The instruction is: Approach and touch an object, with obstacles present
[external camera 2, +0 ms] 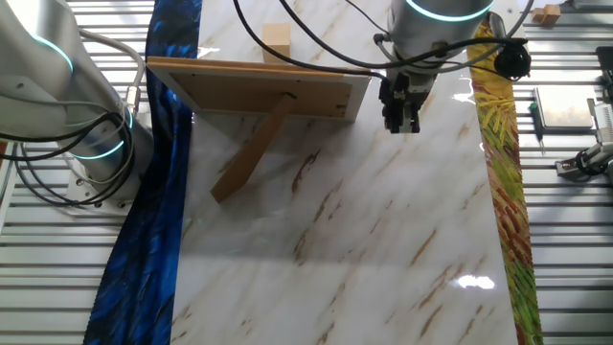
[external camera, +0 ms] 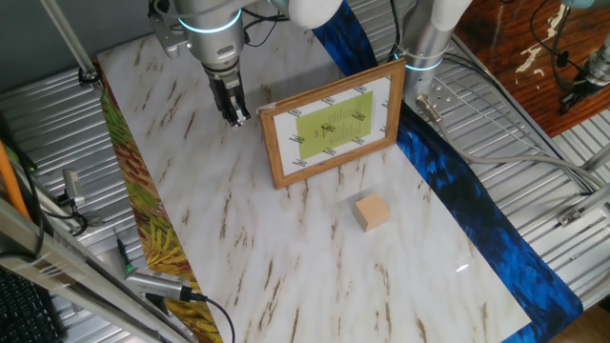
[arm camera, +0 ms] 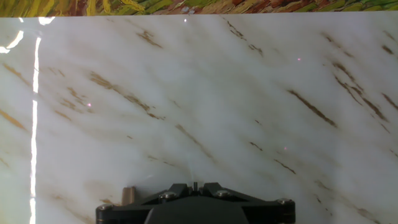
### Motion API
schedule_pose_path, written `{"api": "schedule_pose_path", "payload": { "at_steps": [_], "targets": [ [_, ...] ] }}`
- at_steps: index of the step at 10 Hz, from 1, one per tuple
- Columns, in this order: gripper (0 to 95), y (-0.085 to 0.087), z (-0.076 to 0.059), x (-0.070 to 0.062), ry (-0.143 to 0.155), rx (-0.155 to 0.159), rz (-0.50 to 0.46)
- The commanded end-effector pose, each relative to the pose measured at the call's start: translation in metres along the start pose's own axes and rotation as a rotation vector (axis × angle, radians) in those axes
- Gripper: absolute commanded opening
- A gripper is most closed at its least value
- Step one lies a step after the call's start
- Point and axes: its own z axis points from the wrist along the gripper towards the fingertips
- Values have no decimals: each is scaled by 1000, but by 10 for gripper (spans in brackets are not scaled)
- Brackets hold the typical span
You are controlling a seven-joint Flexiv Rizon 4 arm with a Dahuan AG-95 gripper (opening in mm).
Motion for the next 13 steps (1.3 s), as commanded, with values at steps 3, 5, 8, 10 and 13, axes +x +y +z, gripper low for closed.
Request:
{"api": "schedule_pose_path", "payload": {
  "at_steps": [3, 5, 8, 10, 13],
  "targets": [
    [0, 0, 0, 0, 1, 2, -3],
    [0, 0, 0, 0, 1, 2, -82],
    [0, 0, -1, 0, 1, -2, -171],
    [0, 1, 0, -1, 0, -8, -222],
    [0, 11, 2, -14, 0, -29, -273]
  ]
}}
